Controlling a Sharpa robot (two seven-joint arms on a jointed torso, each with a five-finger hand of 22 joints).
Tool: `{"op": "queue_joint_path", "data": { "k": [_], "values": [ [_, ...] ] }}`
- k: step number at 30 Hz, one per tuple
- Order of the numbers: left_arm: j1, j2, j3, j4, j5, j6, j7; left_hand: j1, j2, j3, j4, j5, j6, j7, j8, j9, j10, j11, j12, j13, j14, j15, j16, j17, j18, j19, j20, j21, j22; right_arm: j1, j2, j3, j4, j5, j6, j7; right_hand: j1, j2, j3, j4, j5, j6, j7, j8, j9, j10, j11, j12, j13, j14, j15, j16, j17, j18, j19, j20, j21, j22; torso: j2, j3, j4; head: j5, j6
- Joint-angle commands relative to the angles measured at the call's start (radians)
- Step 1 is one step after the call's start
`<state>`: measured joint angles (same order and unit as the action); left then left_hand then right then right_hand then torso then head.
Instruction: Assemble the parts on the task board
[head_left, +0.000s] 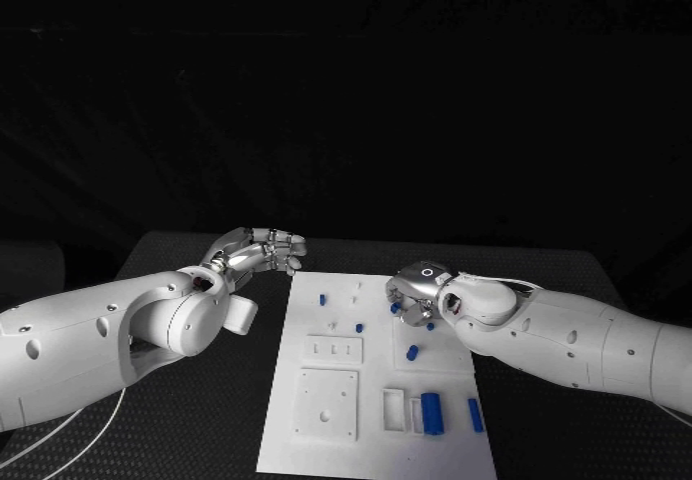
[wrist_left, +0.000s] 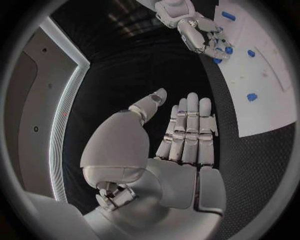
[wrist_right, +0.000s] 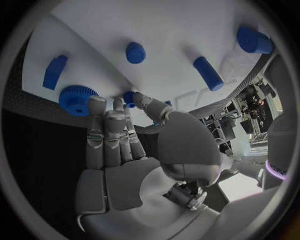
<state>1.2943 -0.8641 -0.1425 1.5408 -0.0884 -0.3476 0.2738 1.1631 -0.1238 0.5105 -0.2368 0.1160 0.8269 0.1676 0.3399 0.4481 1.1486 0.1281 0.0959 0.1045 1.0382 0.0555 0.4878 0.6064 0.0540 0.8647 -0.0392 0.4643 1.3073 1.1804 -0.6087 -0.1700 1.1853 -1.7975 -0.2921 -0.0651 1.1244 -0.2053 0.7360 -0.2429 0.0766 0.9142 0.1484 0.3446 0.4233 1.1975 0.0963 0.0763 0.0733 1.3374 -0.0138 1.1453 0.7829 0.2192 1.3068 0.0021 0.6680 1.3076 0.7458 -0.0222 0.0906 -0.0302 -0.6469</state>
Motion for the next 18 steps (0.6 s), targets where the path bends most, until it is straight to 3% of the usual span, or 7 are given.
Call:
{"op": "queue_joint_path", "data": {
  "k": [1,18],
  "values": [
    [0.002,0.001,0.001,0.002,-0.004,0.018,0.006,-0.014,0.0,0.005,0.0,0.0,-0.005,0.0,-0.006,-0.001,-0.005,0.001,-0.005,-0.002,-0.002,0.008,-0.006,0.002,0.012,-0.007,0.002,0.006,0.023,-0.004,0.003,-0.003,-0.005,-0.029,0.015,-0.013,-0.006,0.008,0.008,0.001,-0.01,0.011,-0.002,0.007,0.002,0.011,0.0,0.004,0.001,-0.007,-0.003,0.009,-0.004,0.043,0.001,-0.008,0.005,0.022,0.015,-0.0303,0.044,-0.045,0.012],
    [0.002,0.002,0.001,-0.002,-0.004,0.018,0.003,-0.014,-0.001,0.005,0.0,0.0,-0.006,0.0,-0.007,-0.001,-0.006,0.001,-0.007,-0.002,-0.002,0.008,-0.008,0.003,0.012,-0.008,0.002,0.007,0.023,-0.004,0.015,-0.002,-0.002,-0.052,-0.037,-0.056,-0.003,0.025,0.037,-0.003,-0.027,0.078,-0.024,0.036,0.019,0.093,-0.03,0.034,0.029,-0.011,-0.032,0.03,-0.028,0.043,0.0,-0.008,0.02,0.021,0.022,-0.0326,0.0424,-0.039,0.022]
  ]
}}
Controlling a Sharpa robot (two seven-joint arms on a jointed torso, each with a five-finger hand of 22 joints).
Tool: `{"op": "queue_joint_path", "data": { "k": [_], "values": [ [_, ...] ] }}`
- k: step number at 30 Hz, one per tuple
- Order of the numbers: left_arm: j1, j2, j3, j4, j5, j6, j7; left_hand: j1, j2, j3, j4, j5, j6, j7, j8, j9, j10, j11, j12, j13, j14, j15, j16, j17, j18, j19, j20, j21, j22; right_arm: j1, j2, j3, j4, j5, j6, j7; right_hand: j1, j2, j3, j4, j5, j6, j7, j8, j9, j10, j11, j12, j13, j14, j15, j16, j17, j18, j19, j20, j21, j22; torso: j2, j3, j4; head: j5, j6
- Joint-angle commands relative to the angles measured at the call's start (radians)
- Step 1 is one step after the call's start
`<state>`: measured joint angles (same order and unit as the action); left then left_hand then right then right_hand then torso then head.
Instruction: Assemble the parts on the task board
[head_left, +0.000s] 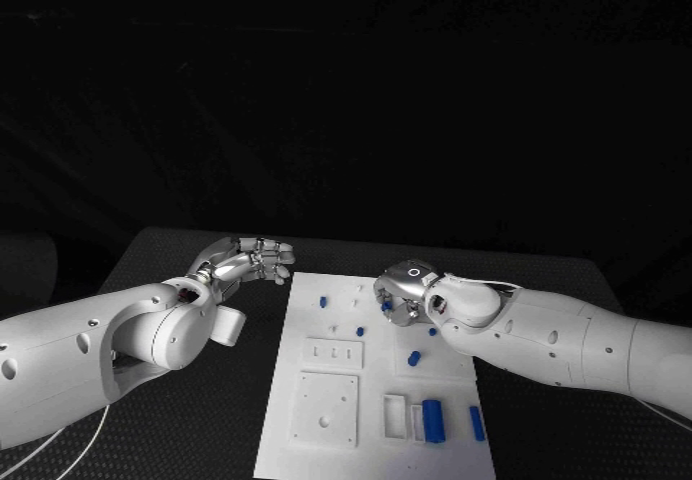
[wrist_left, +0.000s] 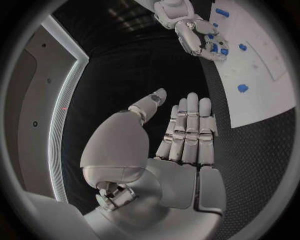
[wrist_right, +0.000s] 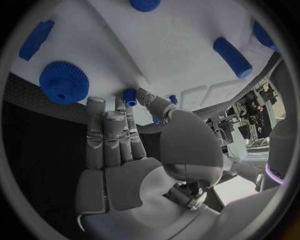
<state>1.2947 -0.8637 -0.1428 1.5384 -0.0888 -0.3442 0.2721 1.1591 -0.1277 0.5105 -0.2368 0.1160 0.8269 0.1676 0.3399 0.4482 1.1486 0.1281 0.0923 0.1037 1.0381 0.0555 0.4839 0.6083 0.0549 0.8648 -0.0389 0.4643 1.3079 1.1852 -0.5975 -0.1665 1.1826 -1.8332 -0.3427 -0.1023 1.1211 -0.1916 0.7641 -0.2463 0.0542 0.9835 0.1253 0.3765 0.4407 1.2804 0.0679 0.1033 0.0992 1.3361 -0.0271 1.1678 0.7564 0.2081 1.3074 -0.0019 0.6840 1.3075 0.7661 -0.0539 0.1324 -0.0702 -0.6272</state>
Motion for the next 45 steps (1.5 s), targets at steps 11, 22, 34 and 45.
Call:
{"op": "queue_joint_path", "data": {
  "k": [11,22,34,45],
  "values": [
    [0.001,0.002,0.001,-0.004,-0.004,0.014,0.005,-0.011,0.002,0.006,-0.001,-0.001,-0.007,0.002,-0.008,-0.001,-0.006,0.001,-0.005,-0.001,-0.002,0.008,-0.005,0.003,0.012,-0.009,0.002,0.008,0.022,-0.009,0.002,-0.005,0.012,-0.028,-0.038,-0.06,0.003,0.032,0.026,-0.007,-0.005,0.037,-0.014,0.016,0.012,0.036,-0.013,0.013,0.016,-0.013,-0.031,0.02,-0.008,0.054,0.002,-0.004,0.014,0.021,0.006,-0.0017,-0.0016,0.004,0.009],
    [0.001,0.001,0.001,-0.007,-0.004,0.012,0.005,-0.011,0.001,0.007,-0.001,0.0,-0.008,0.002,-0.008,-0.001,-0.006,0.002,-0.006,-0.001,-0.002,0.008,-0.006,0.004,0.012,-0.01,0.002,0.009,0.022,0.001,-0.01,0.007,0.047,-0.048,-0.123,-0.12,0.006,0.031,0.041,-0.011,-0.005,0.048,-0.018,0.02,0.017,0.047,-0.018,0.015,0.022,-0.015,-0.035,0.026,-0.012,0.054,0.003,-0.006,0.02,0.021,0.009,-0.002,-0.0034,0.004,0.021],
    [0.001,0.003,0.001,-0.012,-0.004,0.012,0.006,-0.011,0.001,0.008,-0.002,0.0,-0.008,0.002,-0.009,-0.002,-0.007,0.001,-0.009,-0.002,-0.001,0.008,-0.007,0.005,0.012,-0.01,0.002,0.01,0.022,0.012,0.021,0.016,0.035,-0.082,-0.155,-0.154,0.007,0.021,0.053,-0.009,-0.006,0.055,-0.021,0.022,0.021,0.054,-0.02,0.014,0.026,-0.017,-0.038,0.031,-0.015,0.054,0.004,-0.009,0.025,0.021,0.011,-0.0026,-0.0014,0.003,0.039],
    [0.001,0.013,0.001,-0.016,-0.004,0.014,0.006,-0.01,0.001,0.008,-0.002,0.0,-0.009,0.001,-0.009,-0.001,-0.007,0.001,-0.01,-0.002,-0.001,0.008,-0.008,0.006,0.012,-0.011,0.002,0.011,0.022,0.011,0.09,0.016,-0.012,-0.104,-0.159,-0.164,0.008,0.019,0.057,-0.009,-0.006,0.056,-0.022,0.022,0.021,0.054,-0.021,0.013,0.027,-0.017,-0.038,0.032,-0.016,0.054,0.004,-0.01,0.026,0.021,0.013,-0.0039,0.0006,0.005,0.044]
  ]
}}
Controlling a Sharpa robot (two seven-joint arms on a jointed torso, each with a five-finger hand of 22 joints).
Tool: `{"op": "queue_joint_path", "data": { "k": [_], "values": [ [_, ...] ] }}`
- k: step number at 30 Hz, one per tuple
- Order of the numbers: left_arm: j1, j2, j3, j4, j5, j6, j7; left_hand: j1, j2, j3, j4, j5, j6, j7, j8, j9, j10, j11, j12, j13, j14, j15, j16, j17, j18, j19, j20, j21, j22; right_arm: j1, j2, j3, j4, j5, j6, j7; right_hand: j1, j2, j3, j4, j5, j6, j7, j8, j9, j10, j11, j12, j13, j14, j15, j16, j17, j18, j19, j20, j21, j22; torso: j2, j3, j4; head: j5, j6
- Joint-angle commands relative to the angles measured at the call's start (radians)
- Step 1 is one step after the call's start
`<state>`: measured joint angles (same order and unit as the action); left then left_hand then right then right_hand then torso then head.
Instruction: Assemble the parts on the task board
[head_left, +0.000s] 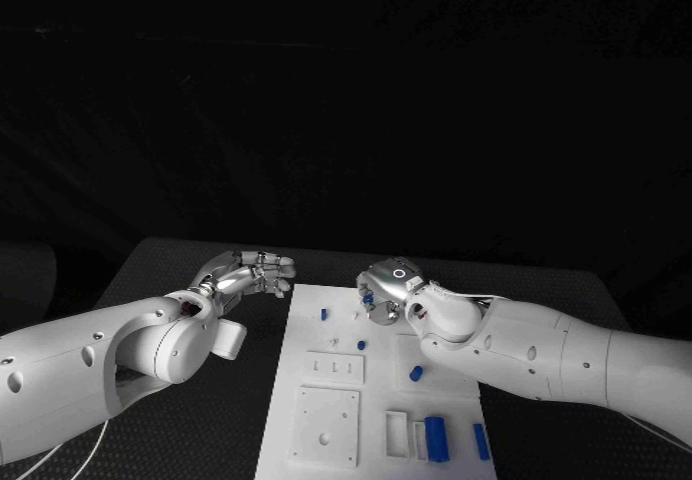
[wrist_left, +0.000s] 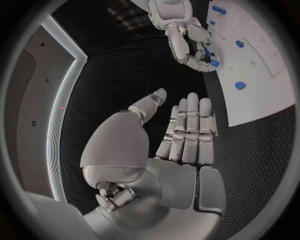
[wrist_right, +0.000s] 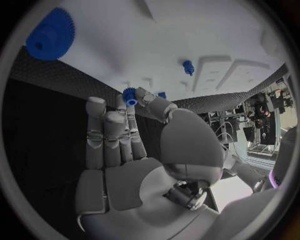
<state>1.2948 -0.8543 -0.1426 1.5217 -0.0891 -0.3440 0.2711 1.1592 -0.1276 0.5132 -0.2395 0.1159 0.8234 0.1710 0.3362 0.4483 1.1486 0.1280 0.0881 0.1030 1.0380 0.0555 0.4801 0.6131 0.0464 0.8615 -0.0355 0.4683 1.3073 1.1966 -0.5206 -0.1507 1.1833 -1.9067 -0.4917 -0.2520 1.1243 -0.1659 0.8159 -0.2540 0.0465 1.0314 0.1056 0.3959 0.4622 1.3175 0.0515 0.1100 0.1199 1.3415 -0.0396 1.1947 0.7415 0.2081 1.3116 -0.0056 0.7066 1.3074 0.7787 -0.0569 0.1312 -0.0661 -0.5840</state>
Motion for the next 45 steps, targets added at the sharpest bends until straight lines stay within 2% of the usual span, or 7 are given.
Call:
{"op": "queue_joint_path", "data": {
  "k": [1,16,23,32,39,45],
  "values": [
    [0.001,0.005,0.001,0.0,-0.004,0.015,0.007,-0.011,0.001,0.006,0.0,0.0,-0.005,-0.002,-0.006,-0.001,-0.007,0.001,-0.006,-0.001,-0.001,0.008,-0.004,0.001,0.021,-0.008,-0.001,0.007,0.022,0.0,0.019,0.0,-0.018,-0.031,-0.01,-0.014,0.005,-0.007,0.005,-0.001,0.002,0.008,-0.002,0.003,0.0,0.017,-0.004,0.007,0.006,-0.023,-0.026,0.005,-0.001,0.054,0.0,-0.006,0.004,0.021,0.0,-0.0007,0.0011,0.001,0.0],
    [0.002,0.002,0.001,0.009,-0.004,0.014,0.007,-0.01,0.001,0.006,0.0,0.0,-0.005,-0.003,-0.006,-0.001,-0.007,0.001,-0.006,-0.002,-0.001,0.009,-0.004,0.002,0.021,-0.008,-0.001,0.007,0.022,0.0,0.046,0.001,-0.051,-0.053,0.0,-0.027,0.005,-0.008,0.007,-0.001,0.002,0.009,-0.002,0.002,0.0,0.017,-0.005,0.006,0.007,-0.023,-0.026,0.006,-0.002,0.054,0.0,-0.006,0.004,0.021,0.006,-0.0039,0.0071,0.005,0.001],
    [0.002,0.0,0.001,0.012,-0.005,0.013,0.007,-0.01,0.001,0.006,0.0,0.0,-0.005,-0.003,-0.006,-0.001,-0.007,0.001,-0.006,-0.002,-0.001,0.009,-0.005,0.002,0.021,-0.008,-0.001,0.008,0.022,0.0,0.052,0.0,-0.061,-0.057,0.017,-0.026,0.006,-0.008,0.008,-0.001,0.002,0.009,-0.002,0.002,0.0,0.017,-0.005,0.006,0.007,-0.023,-0.026,0.006,-0.002,0.054,0.0,-0.006,0.005,0.021,0.006,-0.0033,0.0033,0.009,-0.001],
    [0.002,0.001,0.001,0.013,-0.005,0.013,0.007,-0.01,0.0,0.006,-0.001,0.0,-0.005,-0.002,-0.006,-0.001,-0.007,0.001,-0.007,-0.002,-0.001,0.009,-0.005,0.003,0.021,-0.009,-0.001,0.008,0.022,0.0,0.059,0.0,-0.069,-0.057,0.026,-0.025,0.005,-0.01,0.009,0.0,0.002,0.009,-0.002,0.002,0.001,0.017,-0.004,0.005,0.007,-0.023,-0.026,0.007,-0.002,0.054,0.0,-0.006,0.005,0.021,0.007,-0.0028,0.0021,0.011,-0.002],
    [0.002,0.003,0.001,0.015,-0.005,0.014,0.006,-0.011,0.0,0.007,-0.001,0.0,-0.005,-0.002,-0.006,-0.001,-0.007,0.002,-0.008,-0.002,-0.001,0.009,-0.006,0.004,0.021,-0.009,-0.001,0.009,0.022,-0.001,0.074,0.0,-0.085,-0.055,0.031,-0.021,0.004,-0.01,0.01,0.0,0.002,0.008,-0.002,0.002,0.001,0.017,-0.004,0.004,0.007,-0.023,-0.026,0.007,-0.003,0.054,-0.001,-0.006,0.005,0.021,0.008,-0.0041,0.0045,0.011,-0.005],
    [0.002,-0.002,0.002,0.021,-0.005,0.013,0.006,-0.011,0.0,0.007,-0.001,-0.001,-0.005,-0.002,-0.006,-0.001,-0.007,0.002,-0.008,-0.002,-0.001,0.009,-0.006,0.004,0.021,-0.009,-0.001,0.009,0.022,-0.003,0.085,-0.002,-0.101,-0.055,0.03,-0.019,0.004,-0.01,0.011,0.001,0.002,0.008,-0.002,0.001,0.001,0.017,-0.004,0.003,0.008,-0.024,-0.026,0.008,-0.003,0.054,-0.001,-0.006,0.006,0.02,0.012,-0.0036,0.0059,0.014,-0.004]
  ]
}}
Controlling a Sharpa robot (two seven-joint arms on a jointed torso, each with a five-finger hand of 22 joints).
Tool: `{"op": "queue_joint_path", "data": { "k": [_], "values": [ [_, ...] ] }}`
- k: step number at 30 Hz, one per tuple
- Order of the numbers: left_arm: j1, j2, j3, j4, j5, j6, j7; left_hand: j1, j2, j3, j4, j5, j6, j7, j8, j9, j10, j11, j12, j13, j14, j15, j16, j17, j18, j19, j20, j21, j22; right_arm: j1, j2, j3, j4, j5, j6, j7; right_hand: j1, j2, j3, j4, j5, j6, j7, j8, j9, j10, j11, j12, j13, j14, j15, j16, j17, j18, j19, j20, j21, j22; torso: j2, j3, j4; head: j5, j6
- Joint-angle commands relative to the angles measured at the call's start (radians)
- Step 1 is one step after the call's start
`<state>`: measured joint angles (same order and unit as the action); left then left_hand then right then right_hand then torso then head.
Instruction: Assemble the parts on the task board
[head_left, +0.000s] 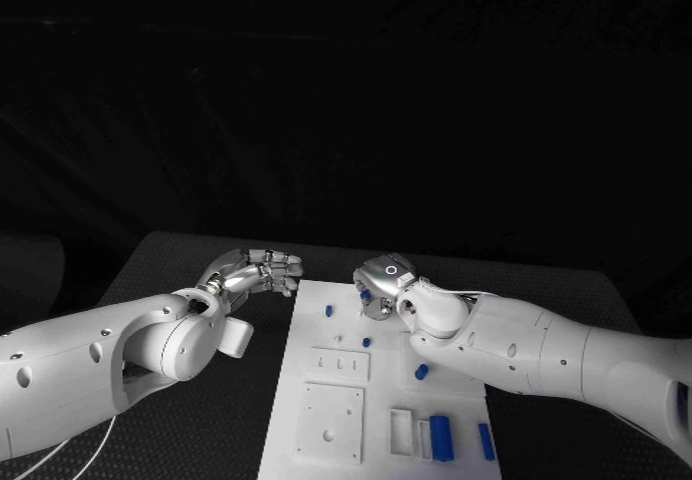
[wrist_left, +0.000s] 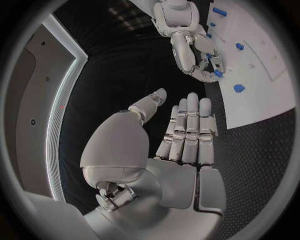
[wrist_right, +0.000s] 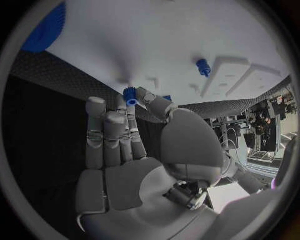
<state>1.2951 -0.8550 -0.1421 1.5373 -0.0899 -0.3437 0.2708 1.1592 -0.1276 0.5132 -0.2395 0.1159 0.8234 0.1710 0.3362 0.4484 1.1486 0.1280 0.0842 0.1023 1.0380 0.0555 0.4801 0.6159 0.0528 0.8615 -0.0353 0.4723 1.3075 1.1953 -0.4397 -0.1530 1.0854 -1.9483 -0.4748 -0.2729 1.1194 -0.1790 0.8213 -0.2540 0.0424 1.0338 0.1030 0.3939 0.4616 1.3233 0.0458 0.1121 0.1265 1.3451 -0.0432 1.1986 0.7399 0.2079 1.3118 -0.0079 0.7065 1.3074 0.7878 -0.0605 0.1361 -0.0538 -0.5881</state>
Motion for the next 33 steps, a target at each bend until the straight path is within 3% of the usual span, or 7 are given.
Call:
{"op": "queue_joint_path", "data": {
  "k": [1,12,17,21,23,26,33],
  "values": [
    [0.002,-0.001,0.001,0.005,-0.005,0.013,0.006,-0.011,0.0,0.007,-0.001,-0.001,-0.005,-0.002,-0.006,-0.001,-0.007,0.002,-0.004,-0.001,-0.001,0.009,-0.006,0.001,0.015,-0.009,-0.001,0.005,0.022,-0.001,0.005,0.0,-0.003,-0.014,0.012,0.001,0.009,0.003,0.005,0.001,0.006,0.006,0.001,0.003,0.002,0.011,0.002,0.001,0.001,-0.027,-0.022,0.004,-0.002,0.054,-0.001,-0.004,0.006,0.02,0.003,-0.0001,0.0006,0.002,0.0],
    [0.004,-0.002,0.002,0.006,-0.01,0.012,0.005,-0.011,0.0,0.008,-0.001,-0.001,-0.005,-0.002,-0.007,-0.001,-0.007,0.002,-0.005,-0.001,-0.001,0.009,-0.007,0.002,0.015,-0.01,-0.001,0.006,0.022,-0.001,0.006,-0.001,-0.008,0.0,0.059,0.018,0.007,0.001,0.006,0.001,0.006,0.004,0.002,0.002,0.002,0.01,0.002,-0.001,0.001,-0.028,-0.021,0.004,-0.003,0.054,-0.003,-0.003,0.006,0.02,0.003,-0.0011,-0.0014,0.005,-0.004],
    [0.004,0.004,0.002,-0.001,-0.01,0.012,0.004,-0.011,-0.001,0.007,-0.001,-0.001,-0.006,-0.002,-0.007,-0.001,-0.007,0.002,-0.006,-0.001,-0.001,0.009,-0.008,0.003,0.015,-0.01,-0.001,0.007,0.022,-0.001,0.007,-0.002,-0.018,0.02,0.045,0.023,0.003,-0.003,0.006,0.001,0.006,-0.006,0.005,-0.005,0.001,0.001,0.006,-0.008,0.0,-0.031,-0.018,0.003,-0.007,0.054,-0.009,-0.001,0.004,0.019,0.003,-0.0016,-0.0046,0.005,-0.003],
    [0.004,0.006,0.002,-0.004,-0.01,0.012,0.004,-0.012,-0.001,0.007,-0.001,-0.001,-0.006,-0.001,-0.007,-0.001,-0.007,0.002,-0.006,-0.001,-0.001,0.009,-0.008,0.003,0.015,-0.01,-0.001,0.007,0.022,-0.001,0.008,-0.002,-0.021,0.053,0.006,0.035,0.003,-0.039,0.011,0.0,0.005,-0.076,0.035,-0.045,-0.015,-0.075,0.037,-0.05,-0.019,-0.03,0.012,0.003,-0.015,0.053,-0.015,0.004,0.001,0.017,0.004,-0.0022,-0.0055,0.004,-0.002],
    [0.004,0.006,0.002,-0.005,-0.01,0.011,0.004,-0.012,-0.001,0.007,-0.001,-0.001,-0.007,-0.001,-0.008,-0.001,-0.008,0.003,-0.007,-0.001,-0.001,0.009,-0.008,0.004,0.015,-0.01,-0.001,0.007,0.022,-0.001,0.007,-0.002,-0.018,0.063,-0.021,0.038,0.009,-0.076,0.011,0.006,0.006,-0.133,0.055,-0.076,-0.029,-0.156,0.064,-0.052,-0.043,-0.031,0.038,0.003,-0.021,0.052,-0.016,0.008,-0.002,0.014,0.003,-0.0019,-0.0032,0.002,-0.003],
    [0.004,0.006,0.002,-0.007,-0.01,0.009,0.004,-0.012,-0.001,0.008,-0.001,-0.001,-0.007,-0.001,-0.008,-0.001,-0.008,0.003,-0.008,-0.002,-0.001,0.009,-0.009,0.004,0.015,-0.01,-0.001,0.007,0.022,-0.001,0.003,-0.002,-0.013,0.07,-0.038,0.04,0.019,-0.106,0.011,0.012,0.006,-0.172,0.053,-0.093,-0.036,-0.223,0.075,-0.052,-0.061,-0.033,0.05,0.004,-0.027,0.051,-0.019,0.012,-0.006,0.012,0.003,-0.0014,-0.0022,0.002,-0.002],
    [0.004,0.0,0.002,-0.008,-0.01,0.005,0.005,-0.012,-0.002,0.008,-0.002,-0.001,-0.009,-0.001,-0.009,-0.002,-0.011,0.003,-0.01,-0.002,-0.001,0.009,-0.01,0.005,0.015,-0.011,0.0,0.008,0.021,0.003,-0.025,-0.001,0.017,0.073,-0.055,0.037,0.022,-0.118,-0.007,0.006,0.006,-0.201,0.055,-0.101,-0.038,-0.277,0.083,-0.049,-0.061,-0.037,0.058,0.009,-0.034,0.053,-0.022,0.015,-0.011,0.011,0.003,-0.0023,-0.003,0.003,0.001]
  ]
}}
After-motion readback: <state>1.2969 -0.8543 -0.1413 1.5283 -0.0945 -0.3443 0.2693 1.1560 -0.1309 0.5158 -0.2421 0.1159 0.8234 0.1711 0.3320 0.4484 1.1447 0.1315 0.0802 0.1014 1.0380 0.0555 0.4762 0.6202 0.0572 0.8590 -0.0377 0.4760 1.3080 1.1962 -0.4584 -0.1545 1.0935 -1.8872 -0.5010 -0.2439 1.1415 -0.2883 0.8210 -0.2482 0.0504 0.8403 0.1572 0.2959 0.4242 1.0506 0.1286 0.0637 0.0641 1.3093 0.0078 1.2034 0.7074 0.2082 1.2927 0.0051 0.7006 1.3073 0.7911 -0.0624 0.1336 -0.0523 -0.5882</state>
